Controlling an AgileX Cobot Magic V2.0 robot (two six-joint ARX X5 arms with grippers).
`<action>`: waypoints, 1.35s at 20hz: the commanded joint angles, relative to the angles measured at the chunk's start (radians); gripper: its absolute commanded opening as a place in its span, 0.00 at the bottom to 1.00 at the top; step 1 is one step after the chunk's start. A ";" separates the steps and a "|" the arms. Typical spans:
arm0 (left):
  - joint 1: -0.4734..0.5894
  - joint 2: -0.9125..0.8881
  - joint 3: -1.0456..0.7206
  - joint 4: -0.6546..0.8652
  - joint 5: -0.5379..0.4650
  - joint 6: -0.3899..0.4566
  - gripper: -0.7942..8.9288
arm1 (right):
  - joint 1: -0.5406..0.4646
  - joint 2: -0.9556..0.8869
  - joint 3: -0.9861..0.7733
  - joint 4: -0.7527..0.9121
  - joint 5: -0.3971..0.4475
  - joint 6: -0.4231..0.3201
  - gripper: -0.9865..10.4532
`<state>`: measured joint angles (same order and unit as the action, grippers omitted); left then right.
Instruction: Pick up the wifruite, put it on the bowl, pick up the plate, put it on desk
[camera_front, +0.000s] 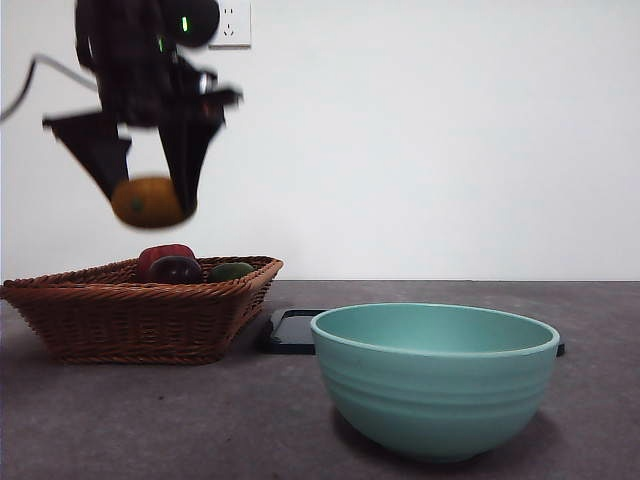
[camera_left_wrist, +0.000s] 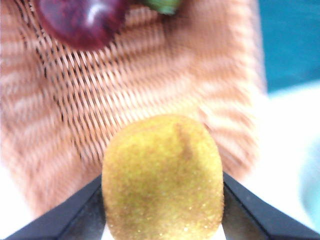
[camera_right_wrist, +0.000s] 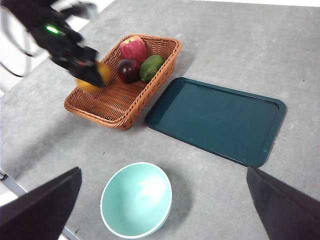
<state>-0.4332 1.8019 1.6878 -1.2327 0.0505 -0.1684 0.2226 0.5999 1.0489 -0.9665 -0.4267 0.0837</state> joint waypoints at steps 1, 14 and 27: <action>-0.030 -0.067 0.028 -0.061 -0.002 -0.009 0.33 | 0.005 0.006 0.015 0.008 -0.003 0.009 0.59; -0.418 -0.223 0.024 -0.008 -0.002 -0.145 0.33 | 0.005 0.005 0.015 -0.012 -0.055 0.010 0.59; -0.609 -0.060 0.024 0.089 -0.003 -0.172 0.33 | 0.005 -0.069 0.018 -0.097 -0.100 -0.014 0.59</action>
<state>-1.0306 1.7248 1.6917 -1.1496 0.0505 -0.3321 0.2226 0.5293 1.0492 -1.0691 -0.5232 0.0792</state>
